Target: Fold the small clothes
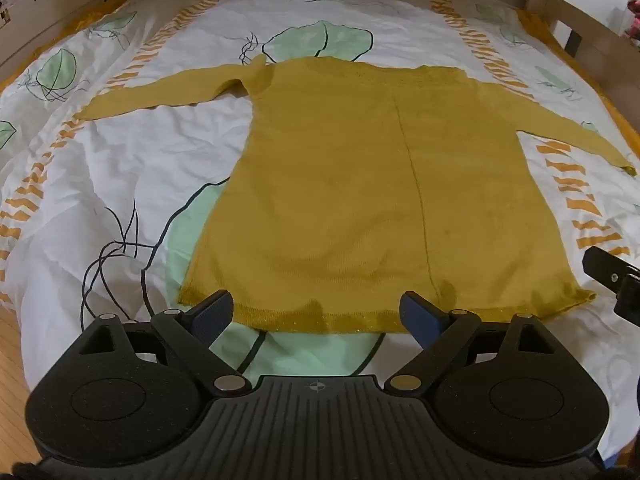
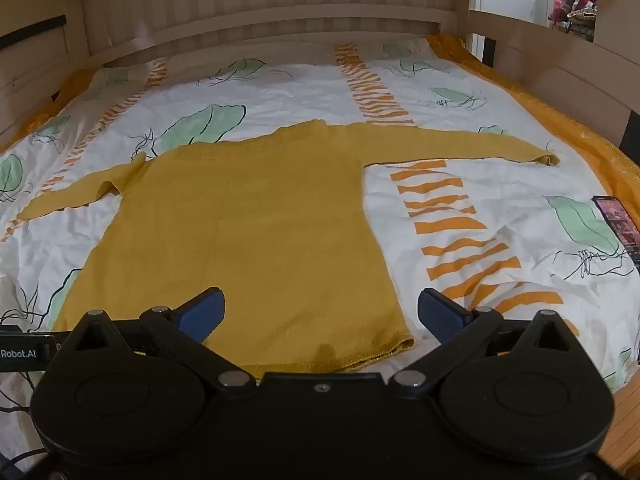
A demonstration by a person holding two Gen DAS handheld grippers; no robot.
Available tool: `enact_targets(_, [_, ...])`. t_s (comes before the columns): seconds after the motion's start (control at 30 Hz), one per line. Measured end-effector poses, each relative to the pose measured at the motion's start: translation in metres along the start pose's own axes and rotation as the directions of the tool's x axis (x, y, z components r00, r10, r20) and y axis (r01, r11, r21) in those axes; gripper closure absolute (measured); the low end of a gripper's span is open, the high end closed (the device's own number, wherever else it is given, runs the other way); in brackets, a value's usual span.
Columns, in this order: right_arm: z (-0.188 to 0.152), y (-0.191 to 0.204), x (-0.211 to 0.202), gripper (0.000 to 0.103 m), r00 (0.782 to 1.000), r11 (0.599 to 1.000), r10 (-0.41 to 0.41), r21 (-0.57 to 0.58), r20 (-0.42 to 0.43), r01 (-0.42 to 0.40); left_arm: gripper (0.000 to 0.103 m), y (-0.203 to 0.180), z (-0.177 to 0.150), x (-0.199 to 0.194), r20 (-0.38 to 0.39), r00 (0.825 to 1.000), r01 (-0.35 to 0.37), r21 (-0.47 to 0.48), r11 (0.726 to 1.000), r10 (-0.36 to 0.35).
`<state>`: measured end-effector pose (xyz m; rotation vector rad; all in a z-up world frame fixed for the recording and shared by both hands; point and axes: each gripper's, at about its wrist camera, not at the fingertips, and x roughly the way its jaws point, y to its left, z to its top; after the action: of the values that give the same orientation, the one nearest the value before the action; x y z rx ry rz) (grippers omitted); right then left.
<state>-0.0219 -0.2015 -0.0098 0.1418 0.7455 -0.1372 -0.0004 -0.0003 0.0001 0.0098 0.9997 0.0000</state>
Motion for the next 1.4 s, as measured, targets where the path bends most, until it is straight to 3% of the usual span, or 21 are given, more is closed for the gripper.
enact_targets(0.4, [-0.005,0.001,0.003,0.001,1.000,1.000,0.000,0.002,-0.015,0.000,0.012,-0.002,-0.014,0.005,0.002,1.000,0.010,-0.010,1.000,-0.010])
enact_targets(1.4, [-0.003,0.004,0.018,0.001,0.998,1.000,0.031,0.007,-0.056,-0.030,0.013,0.002,-0.004,0.015,-0.041,0.998,0.041,-0.027,0.999,-0.042])
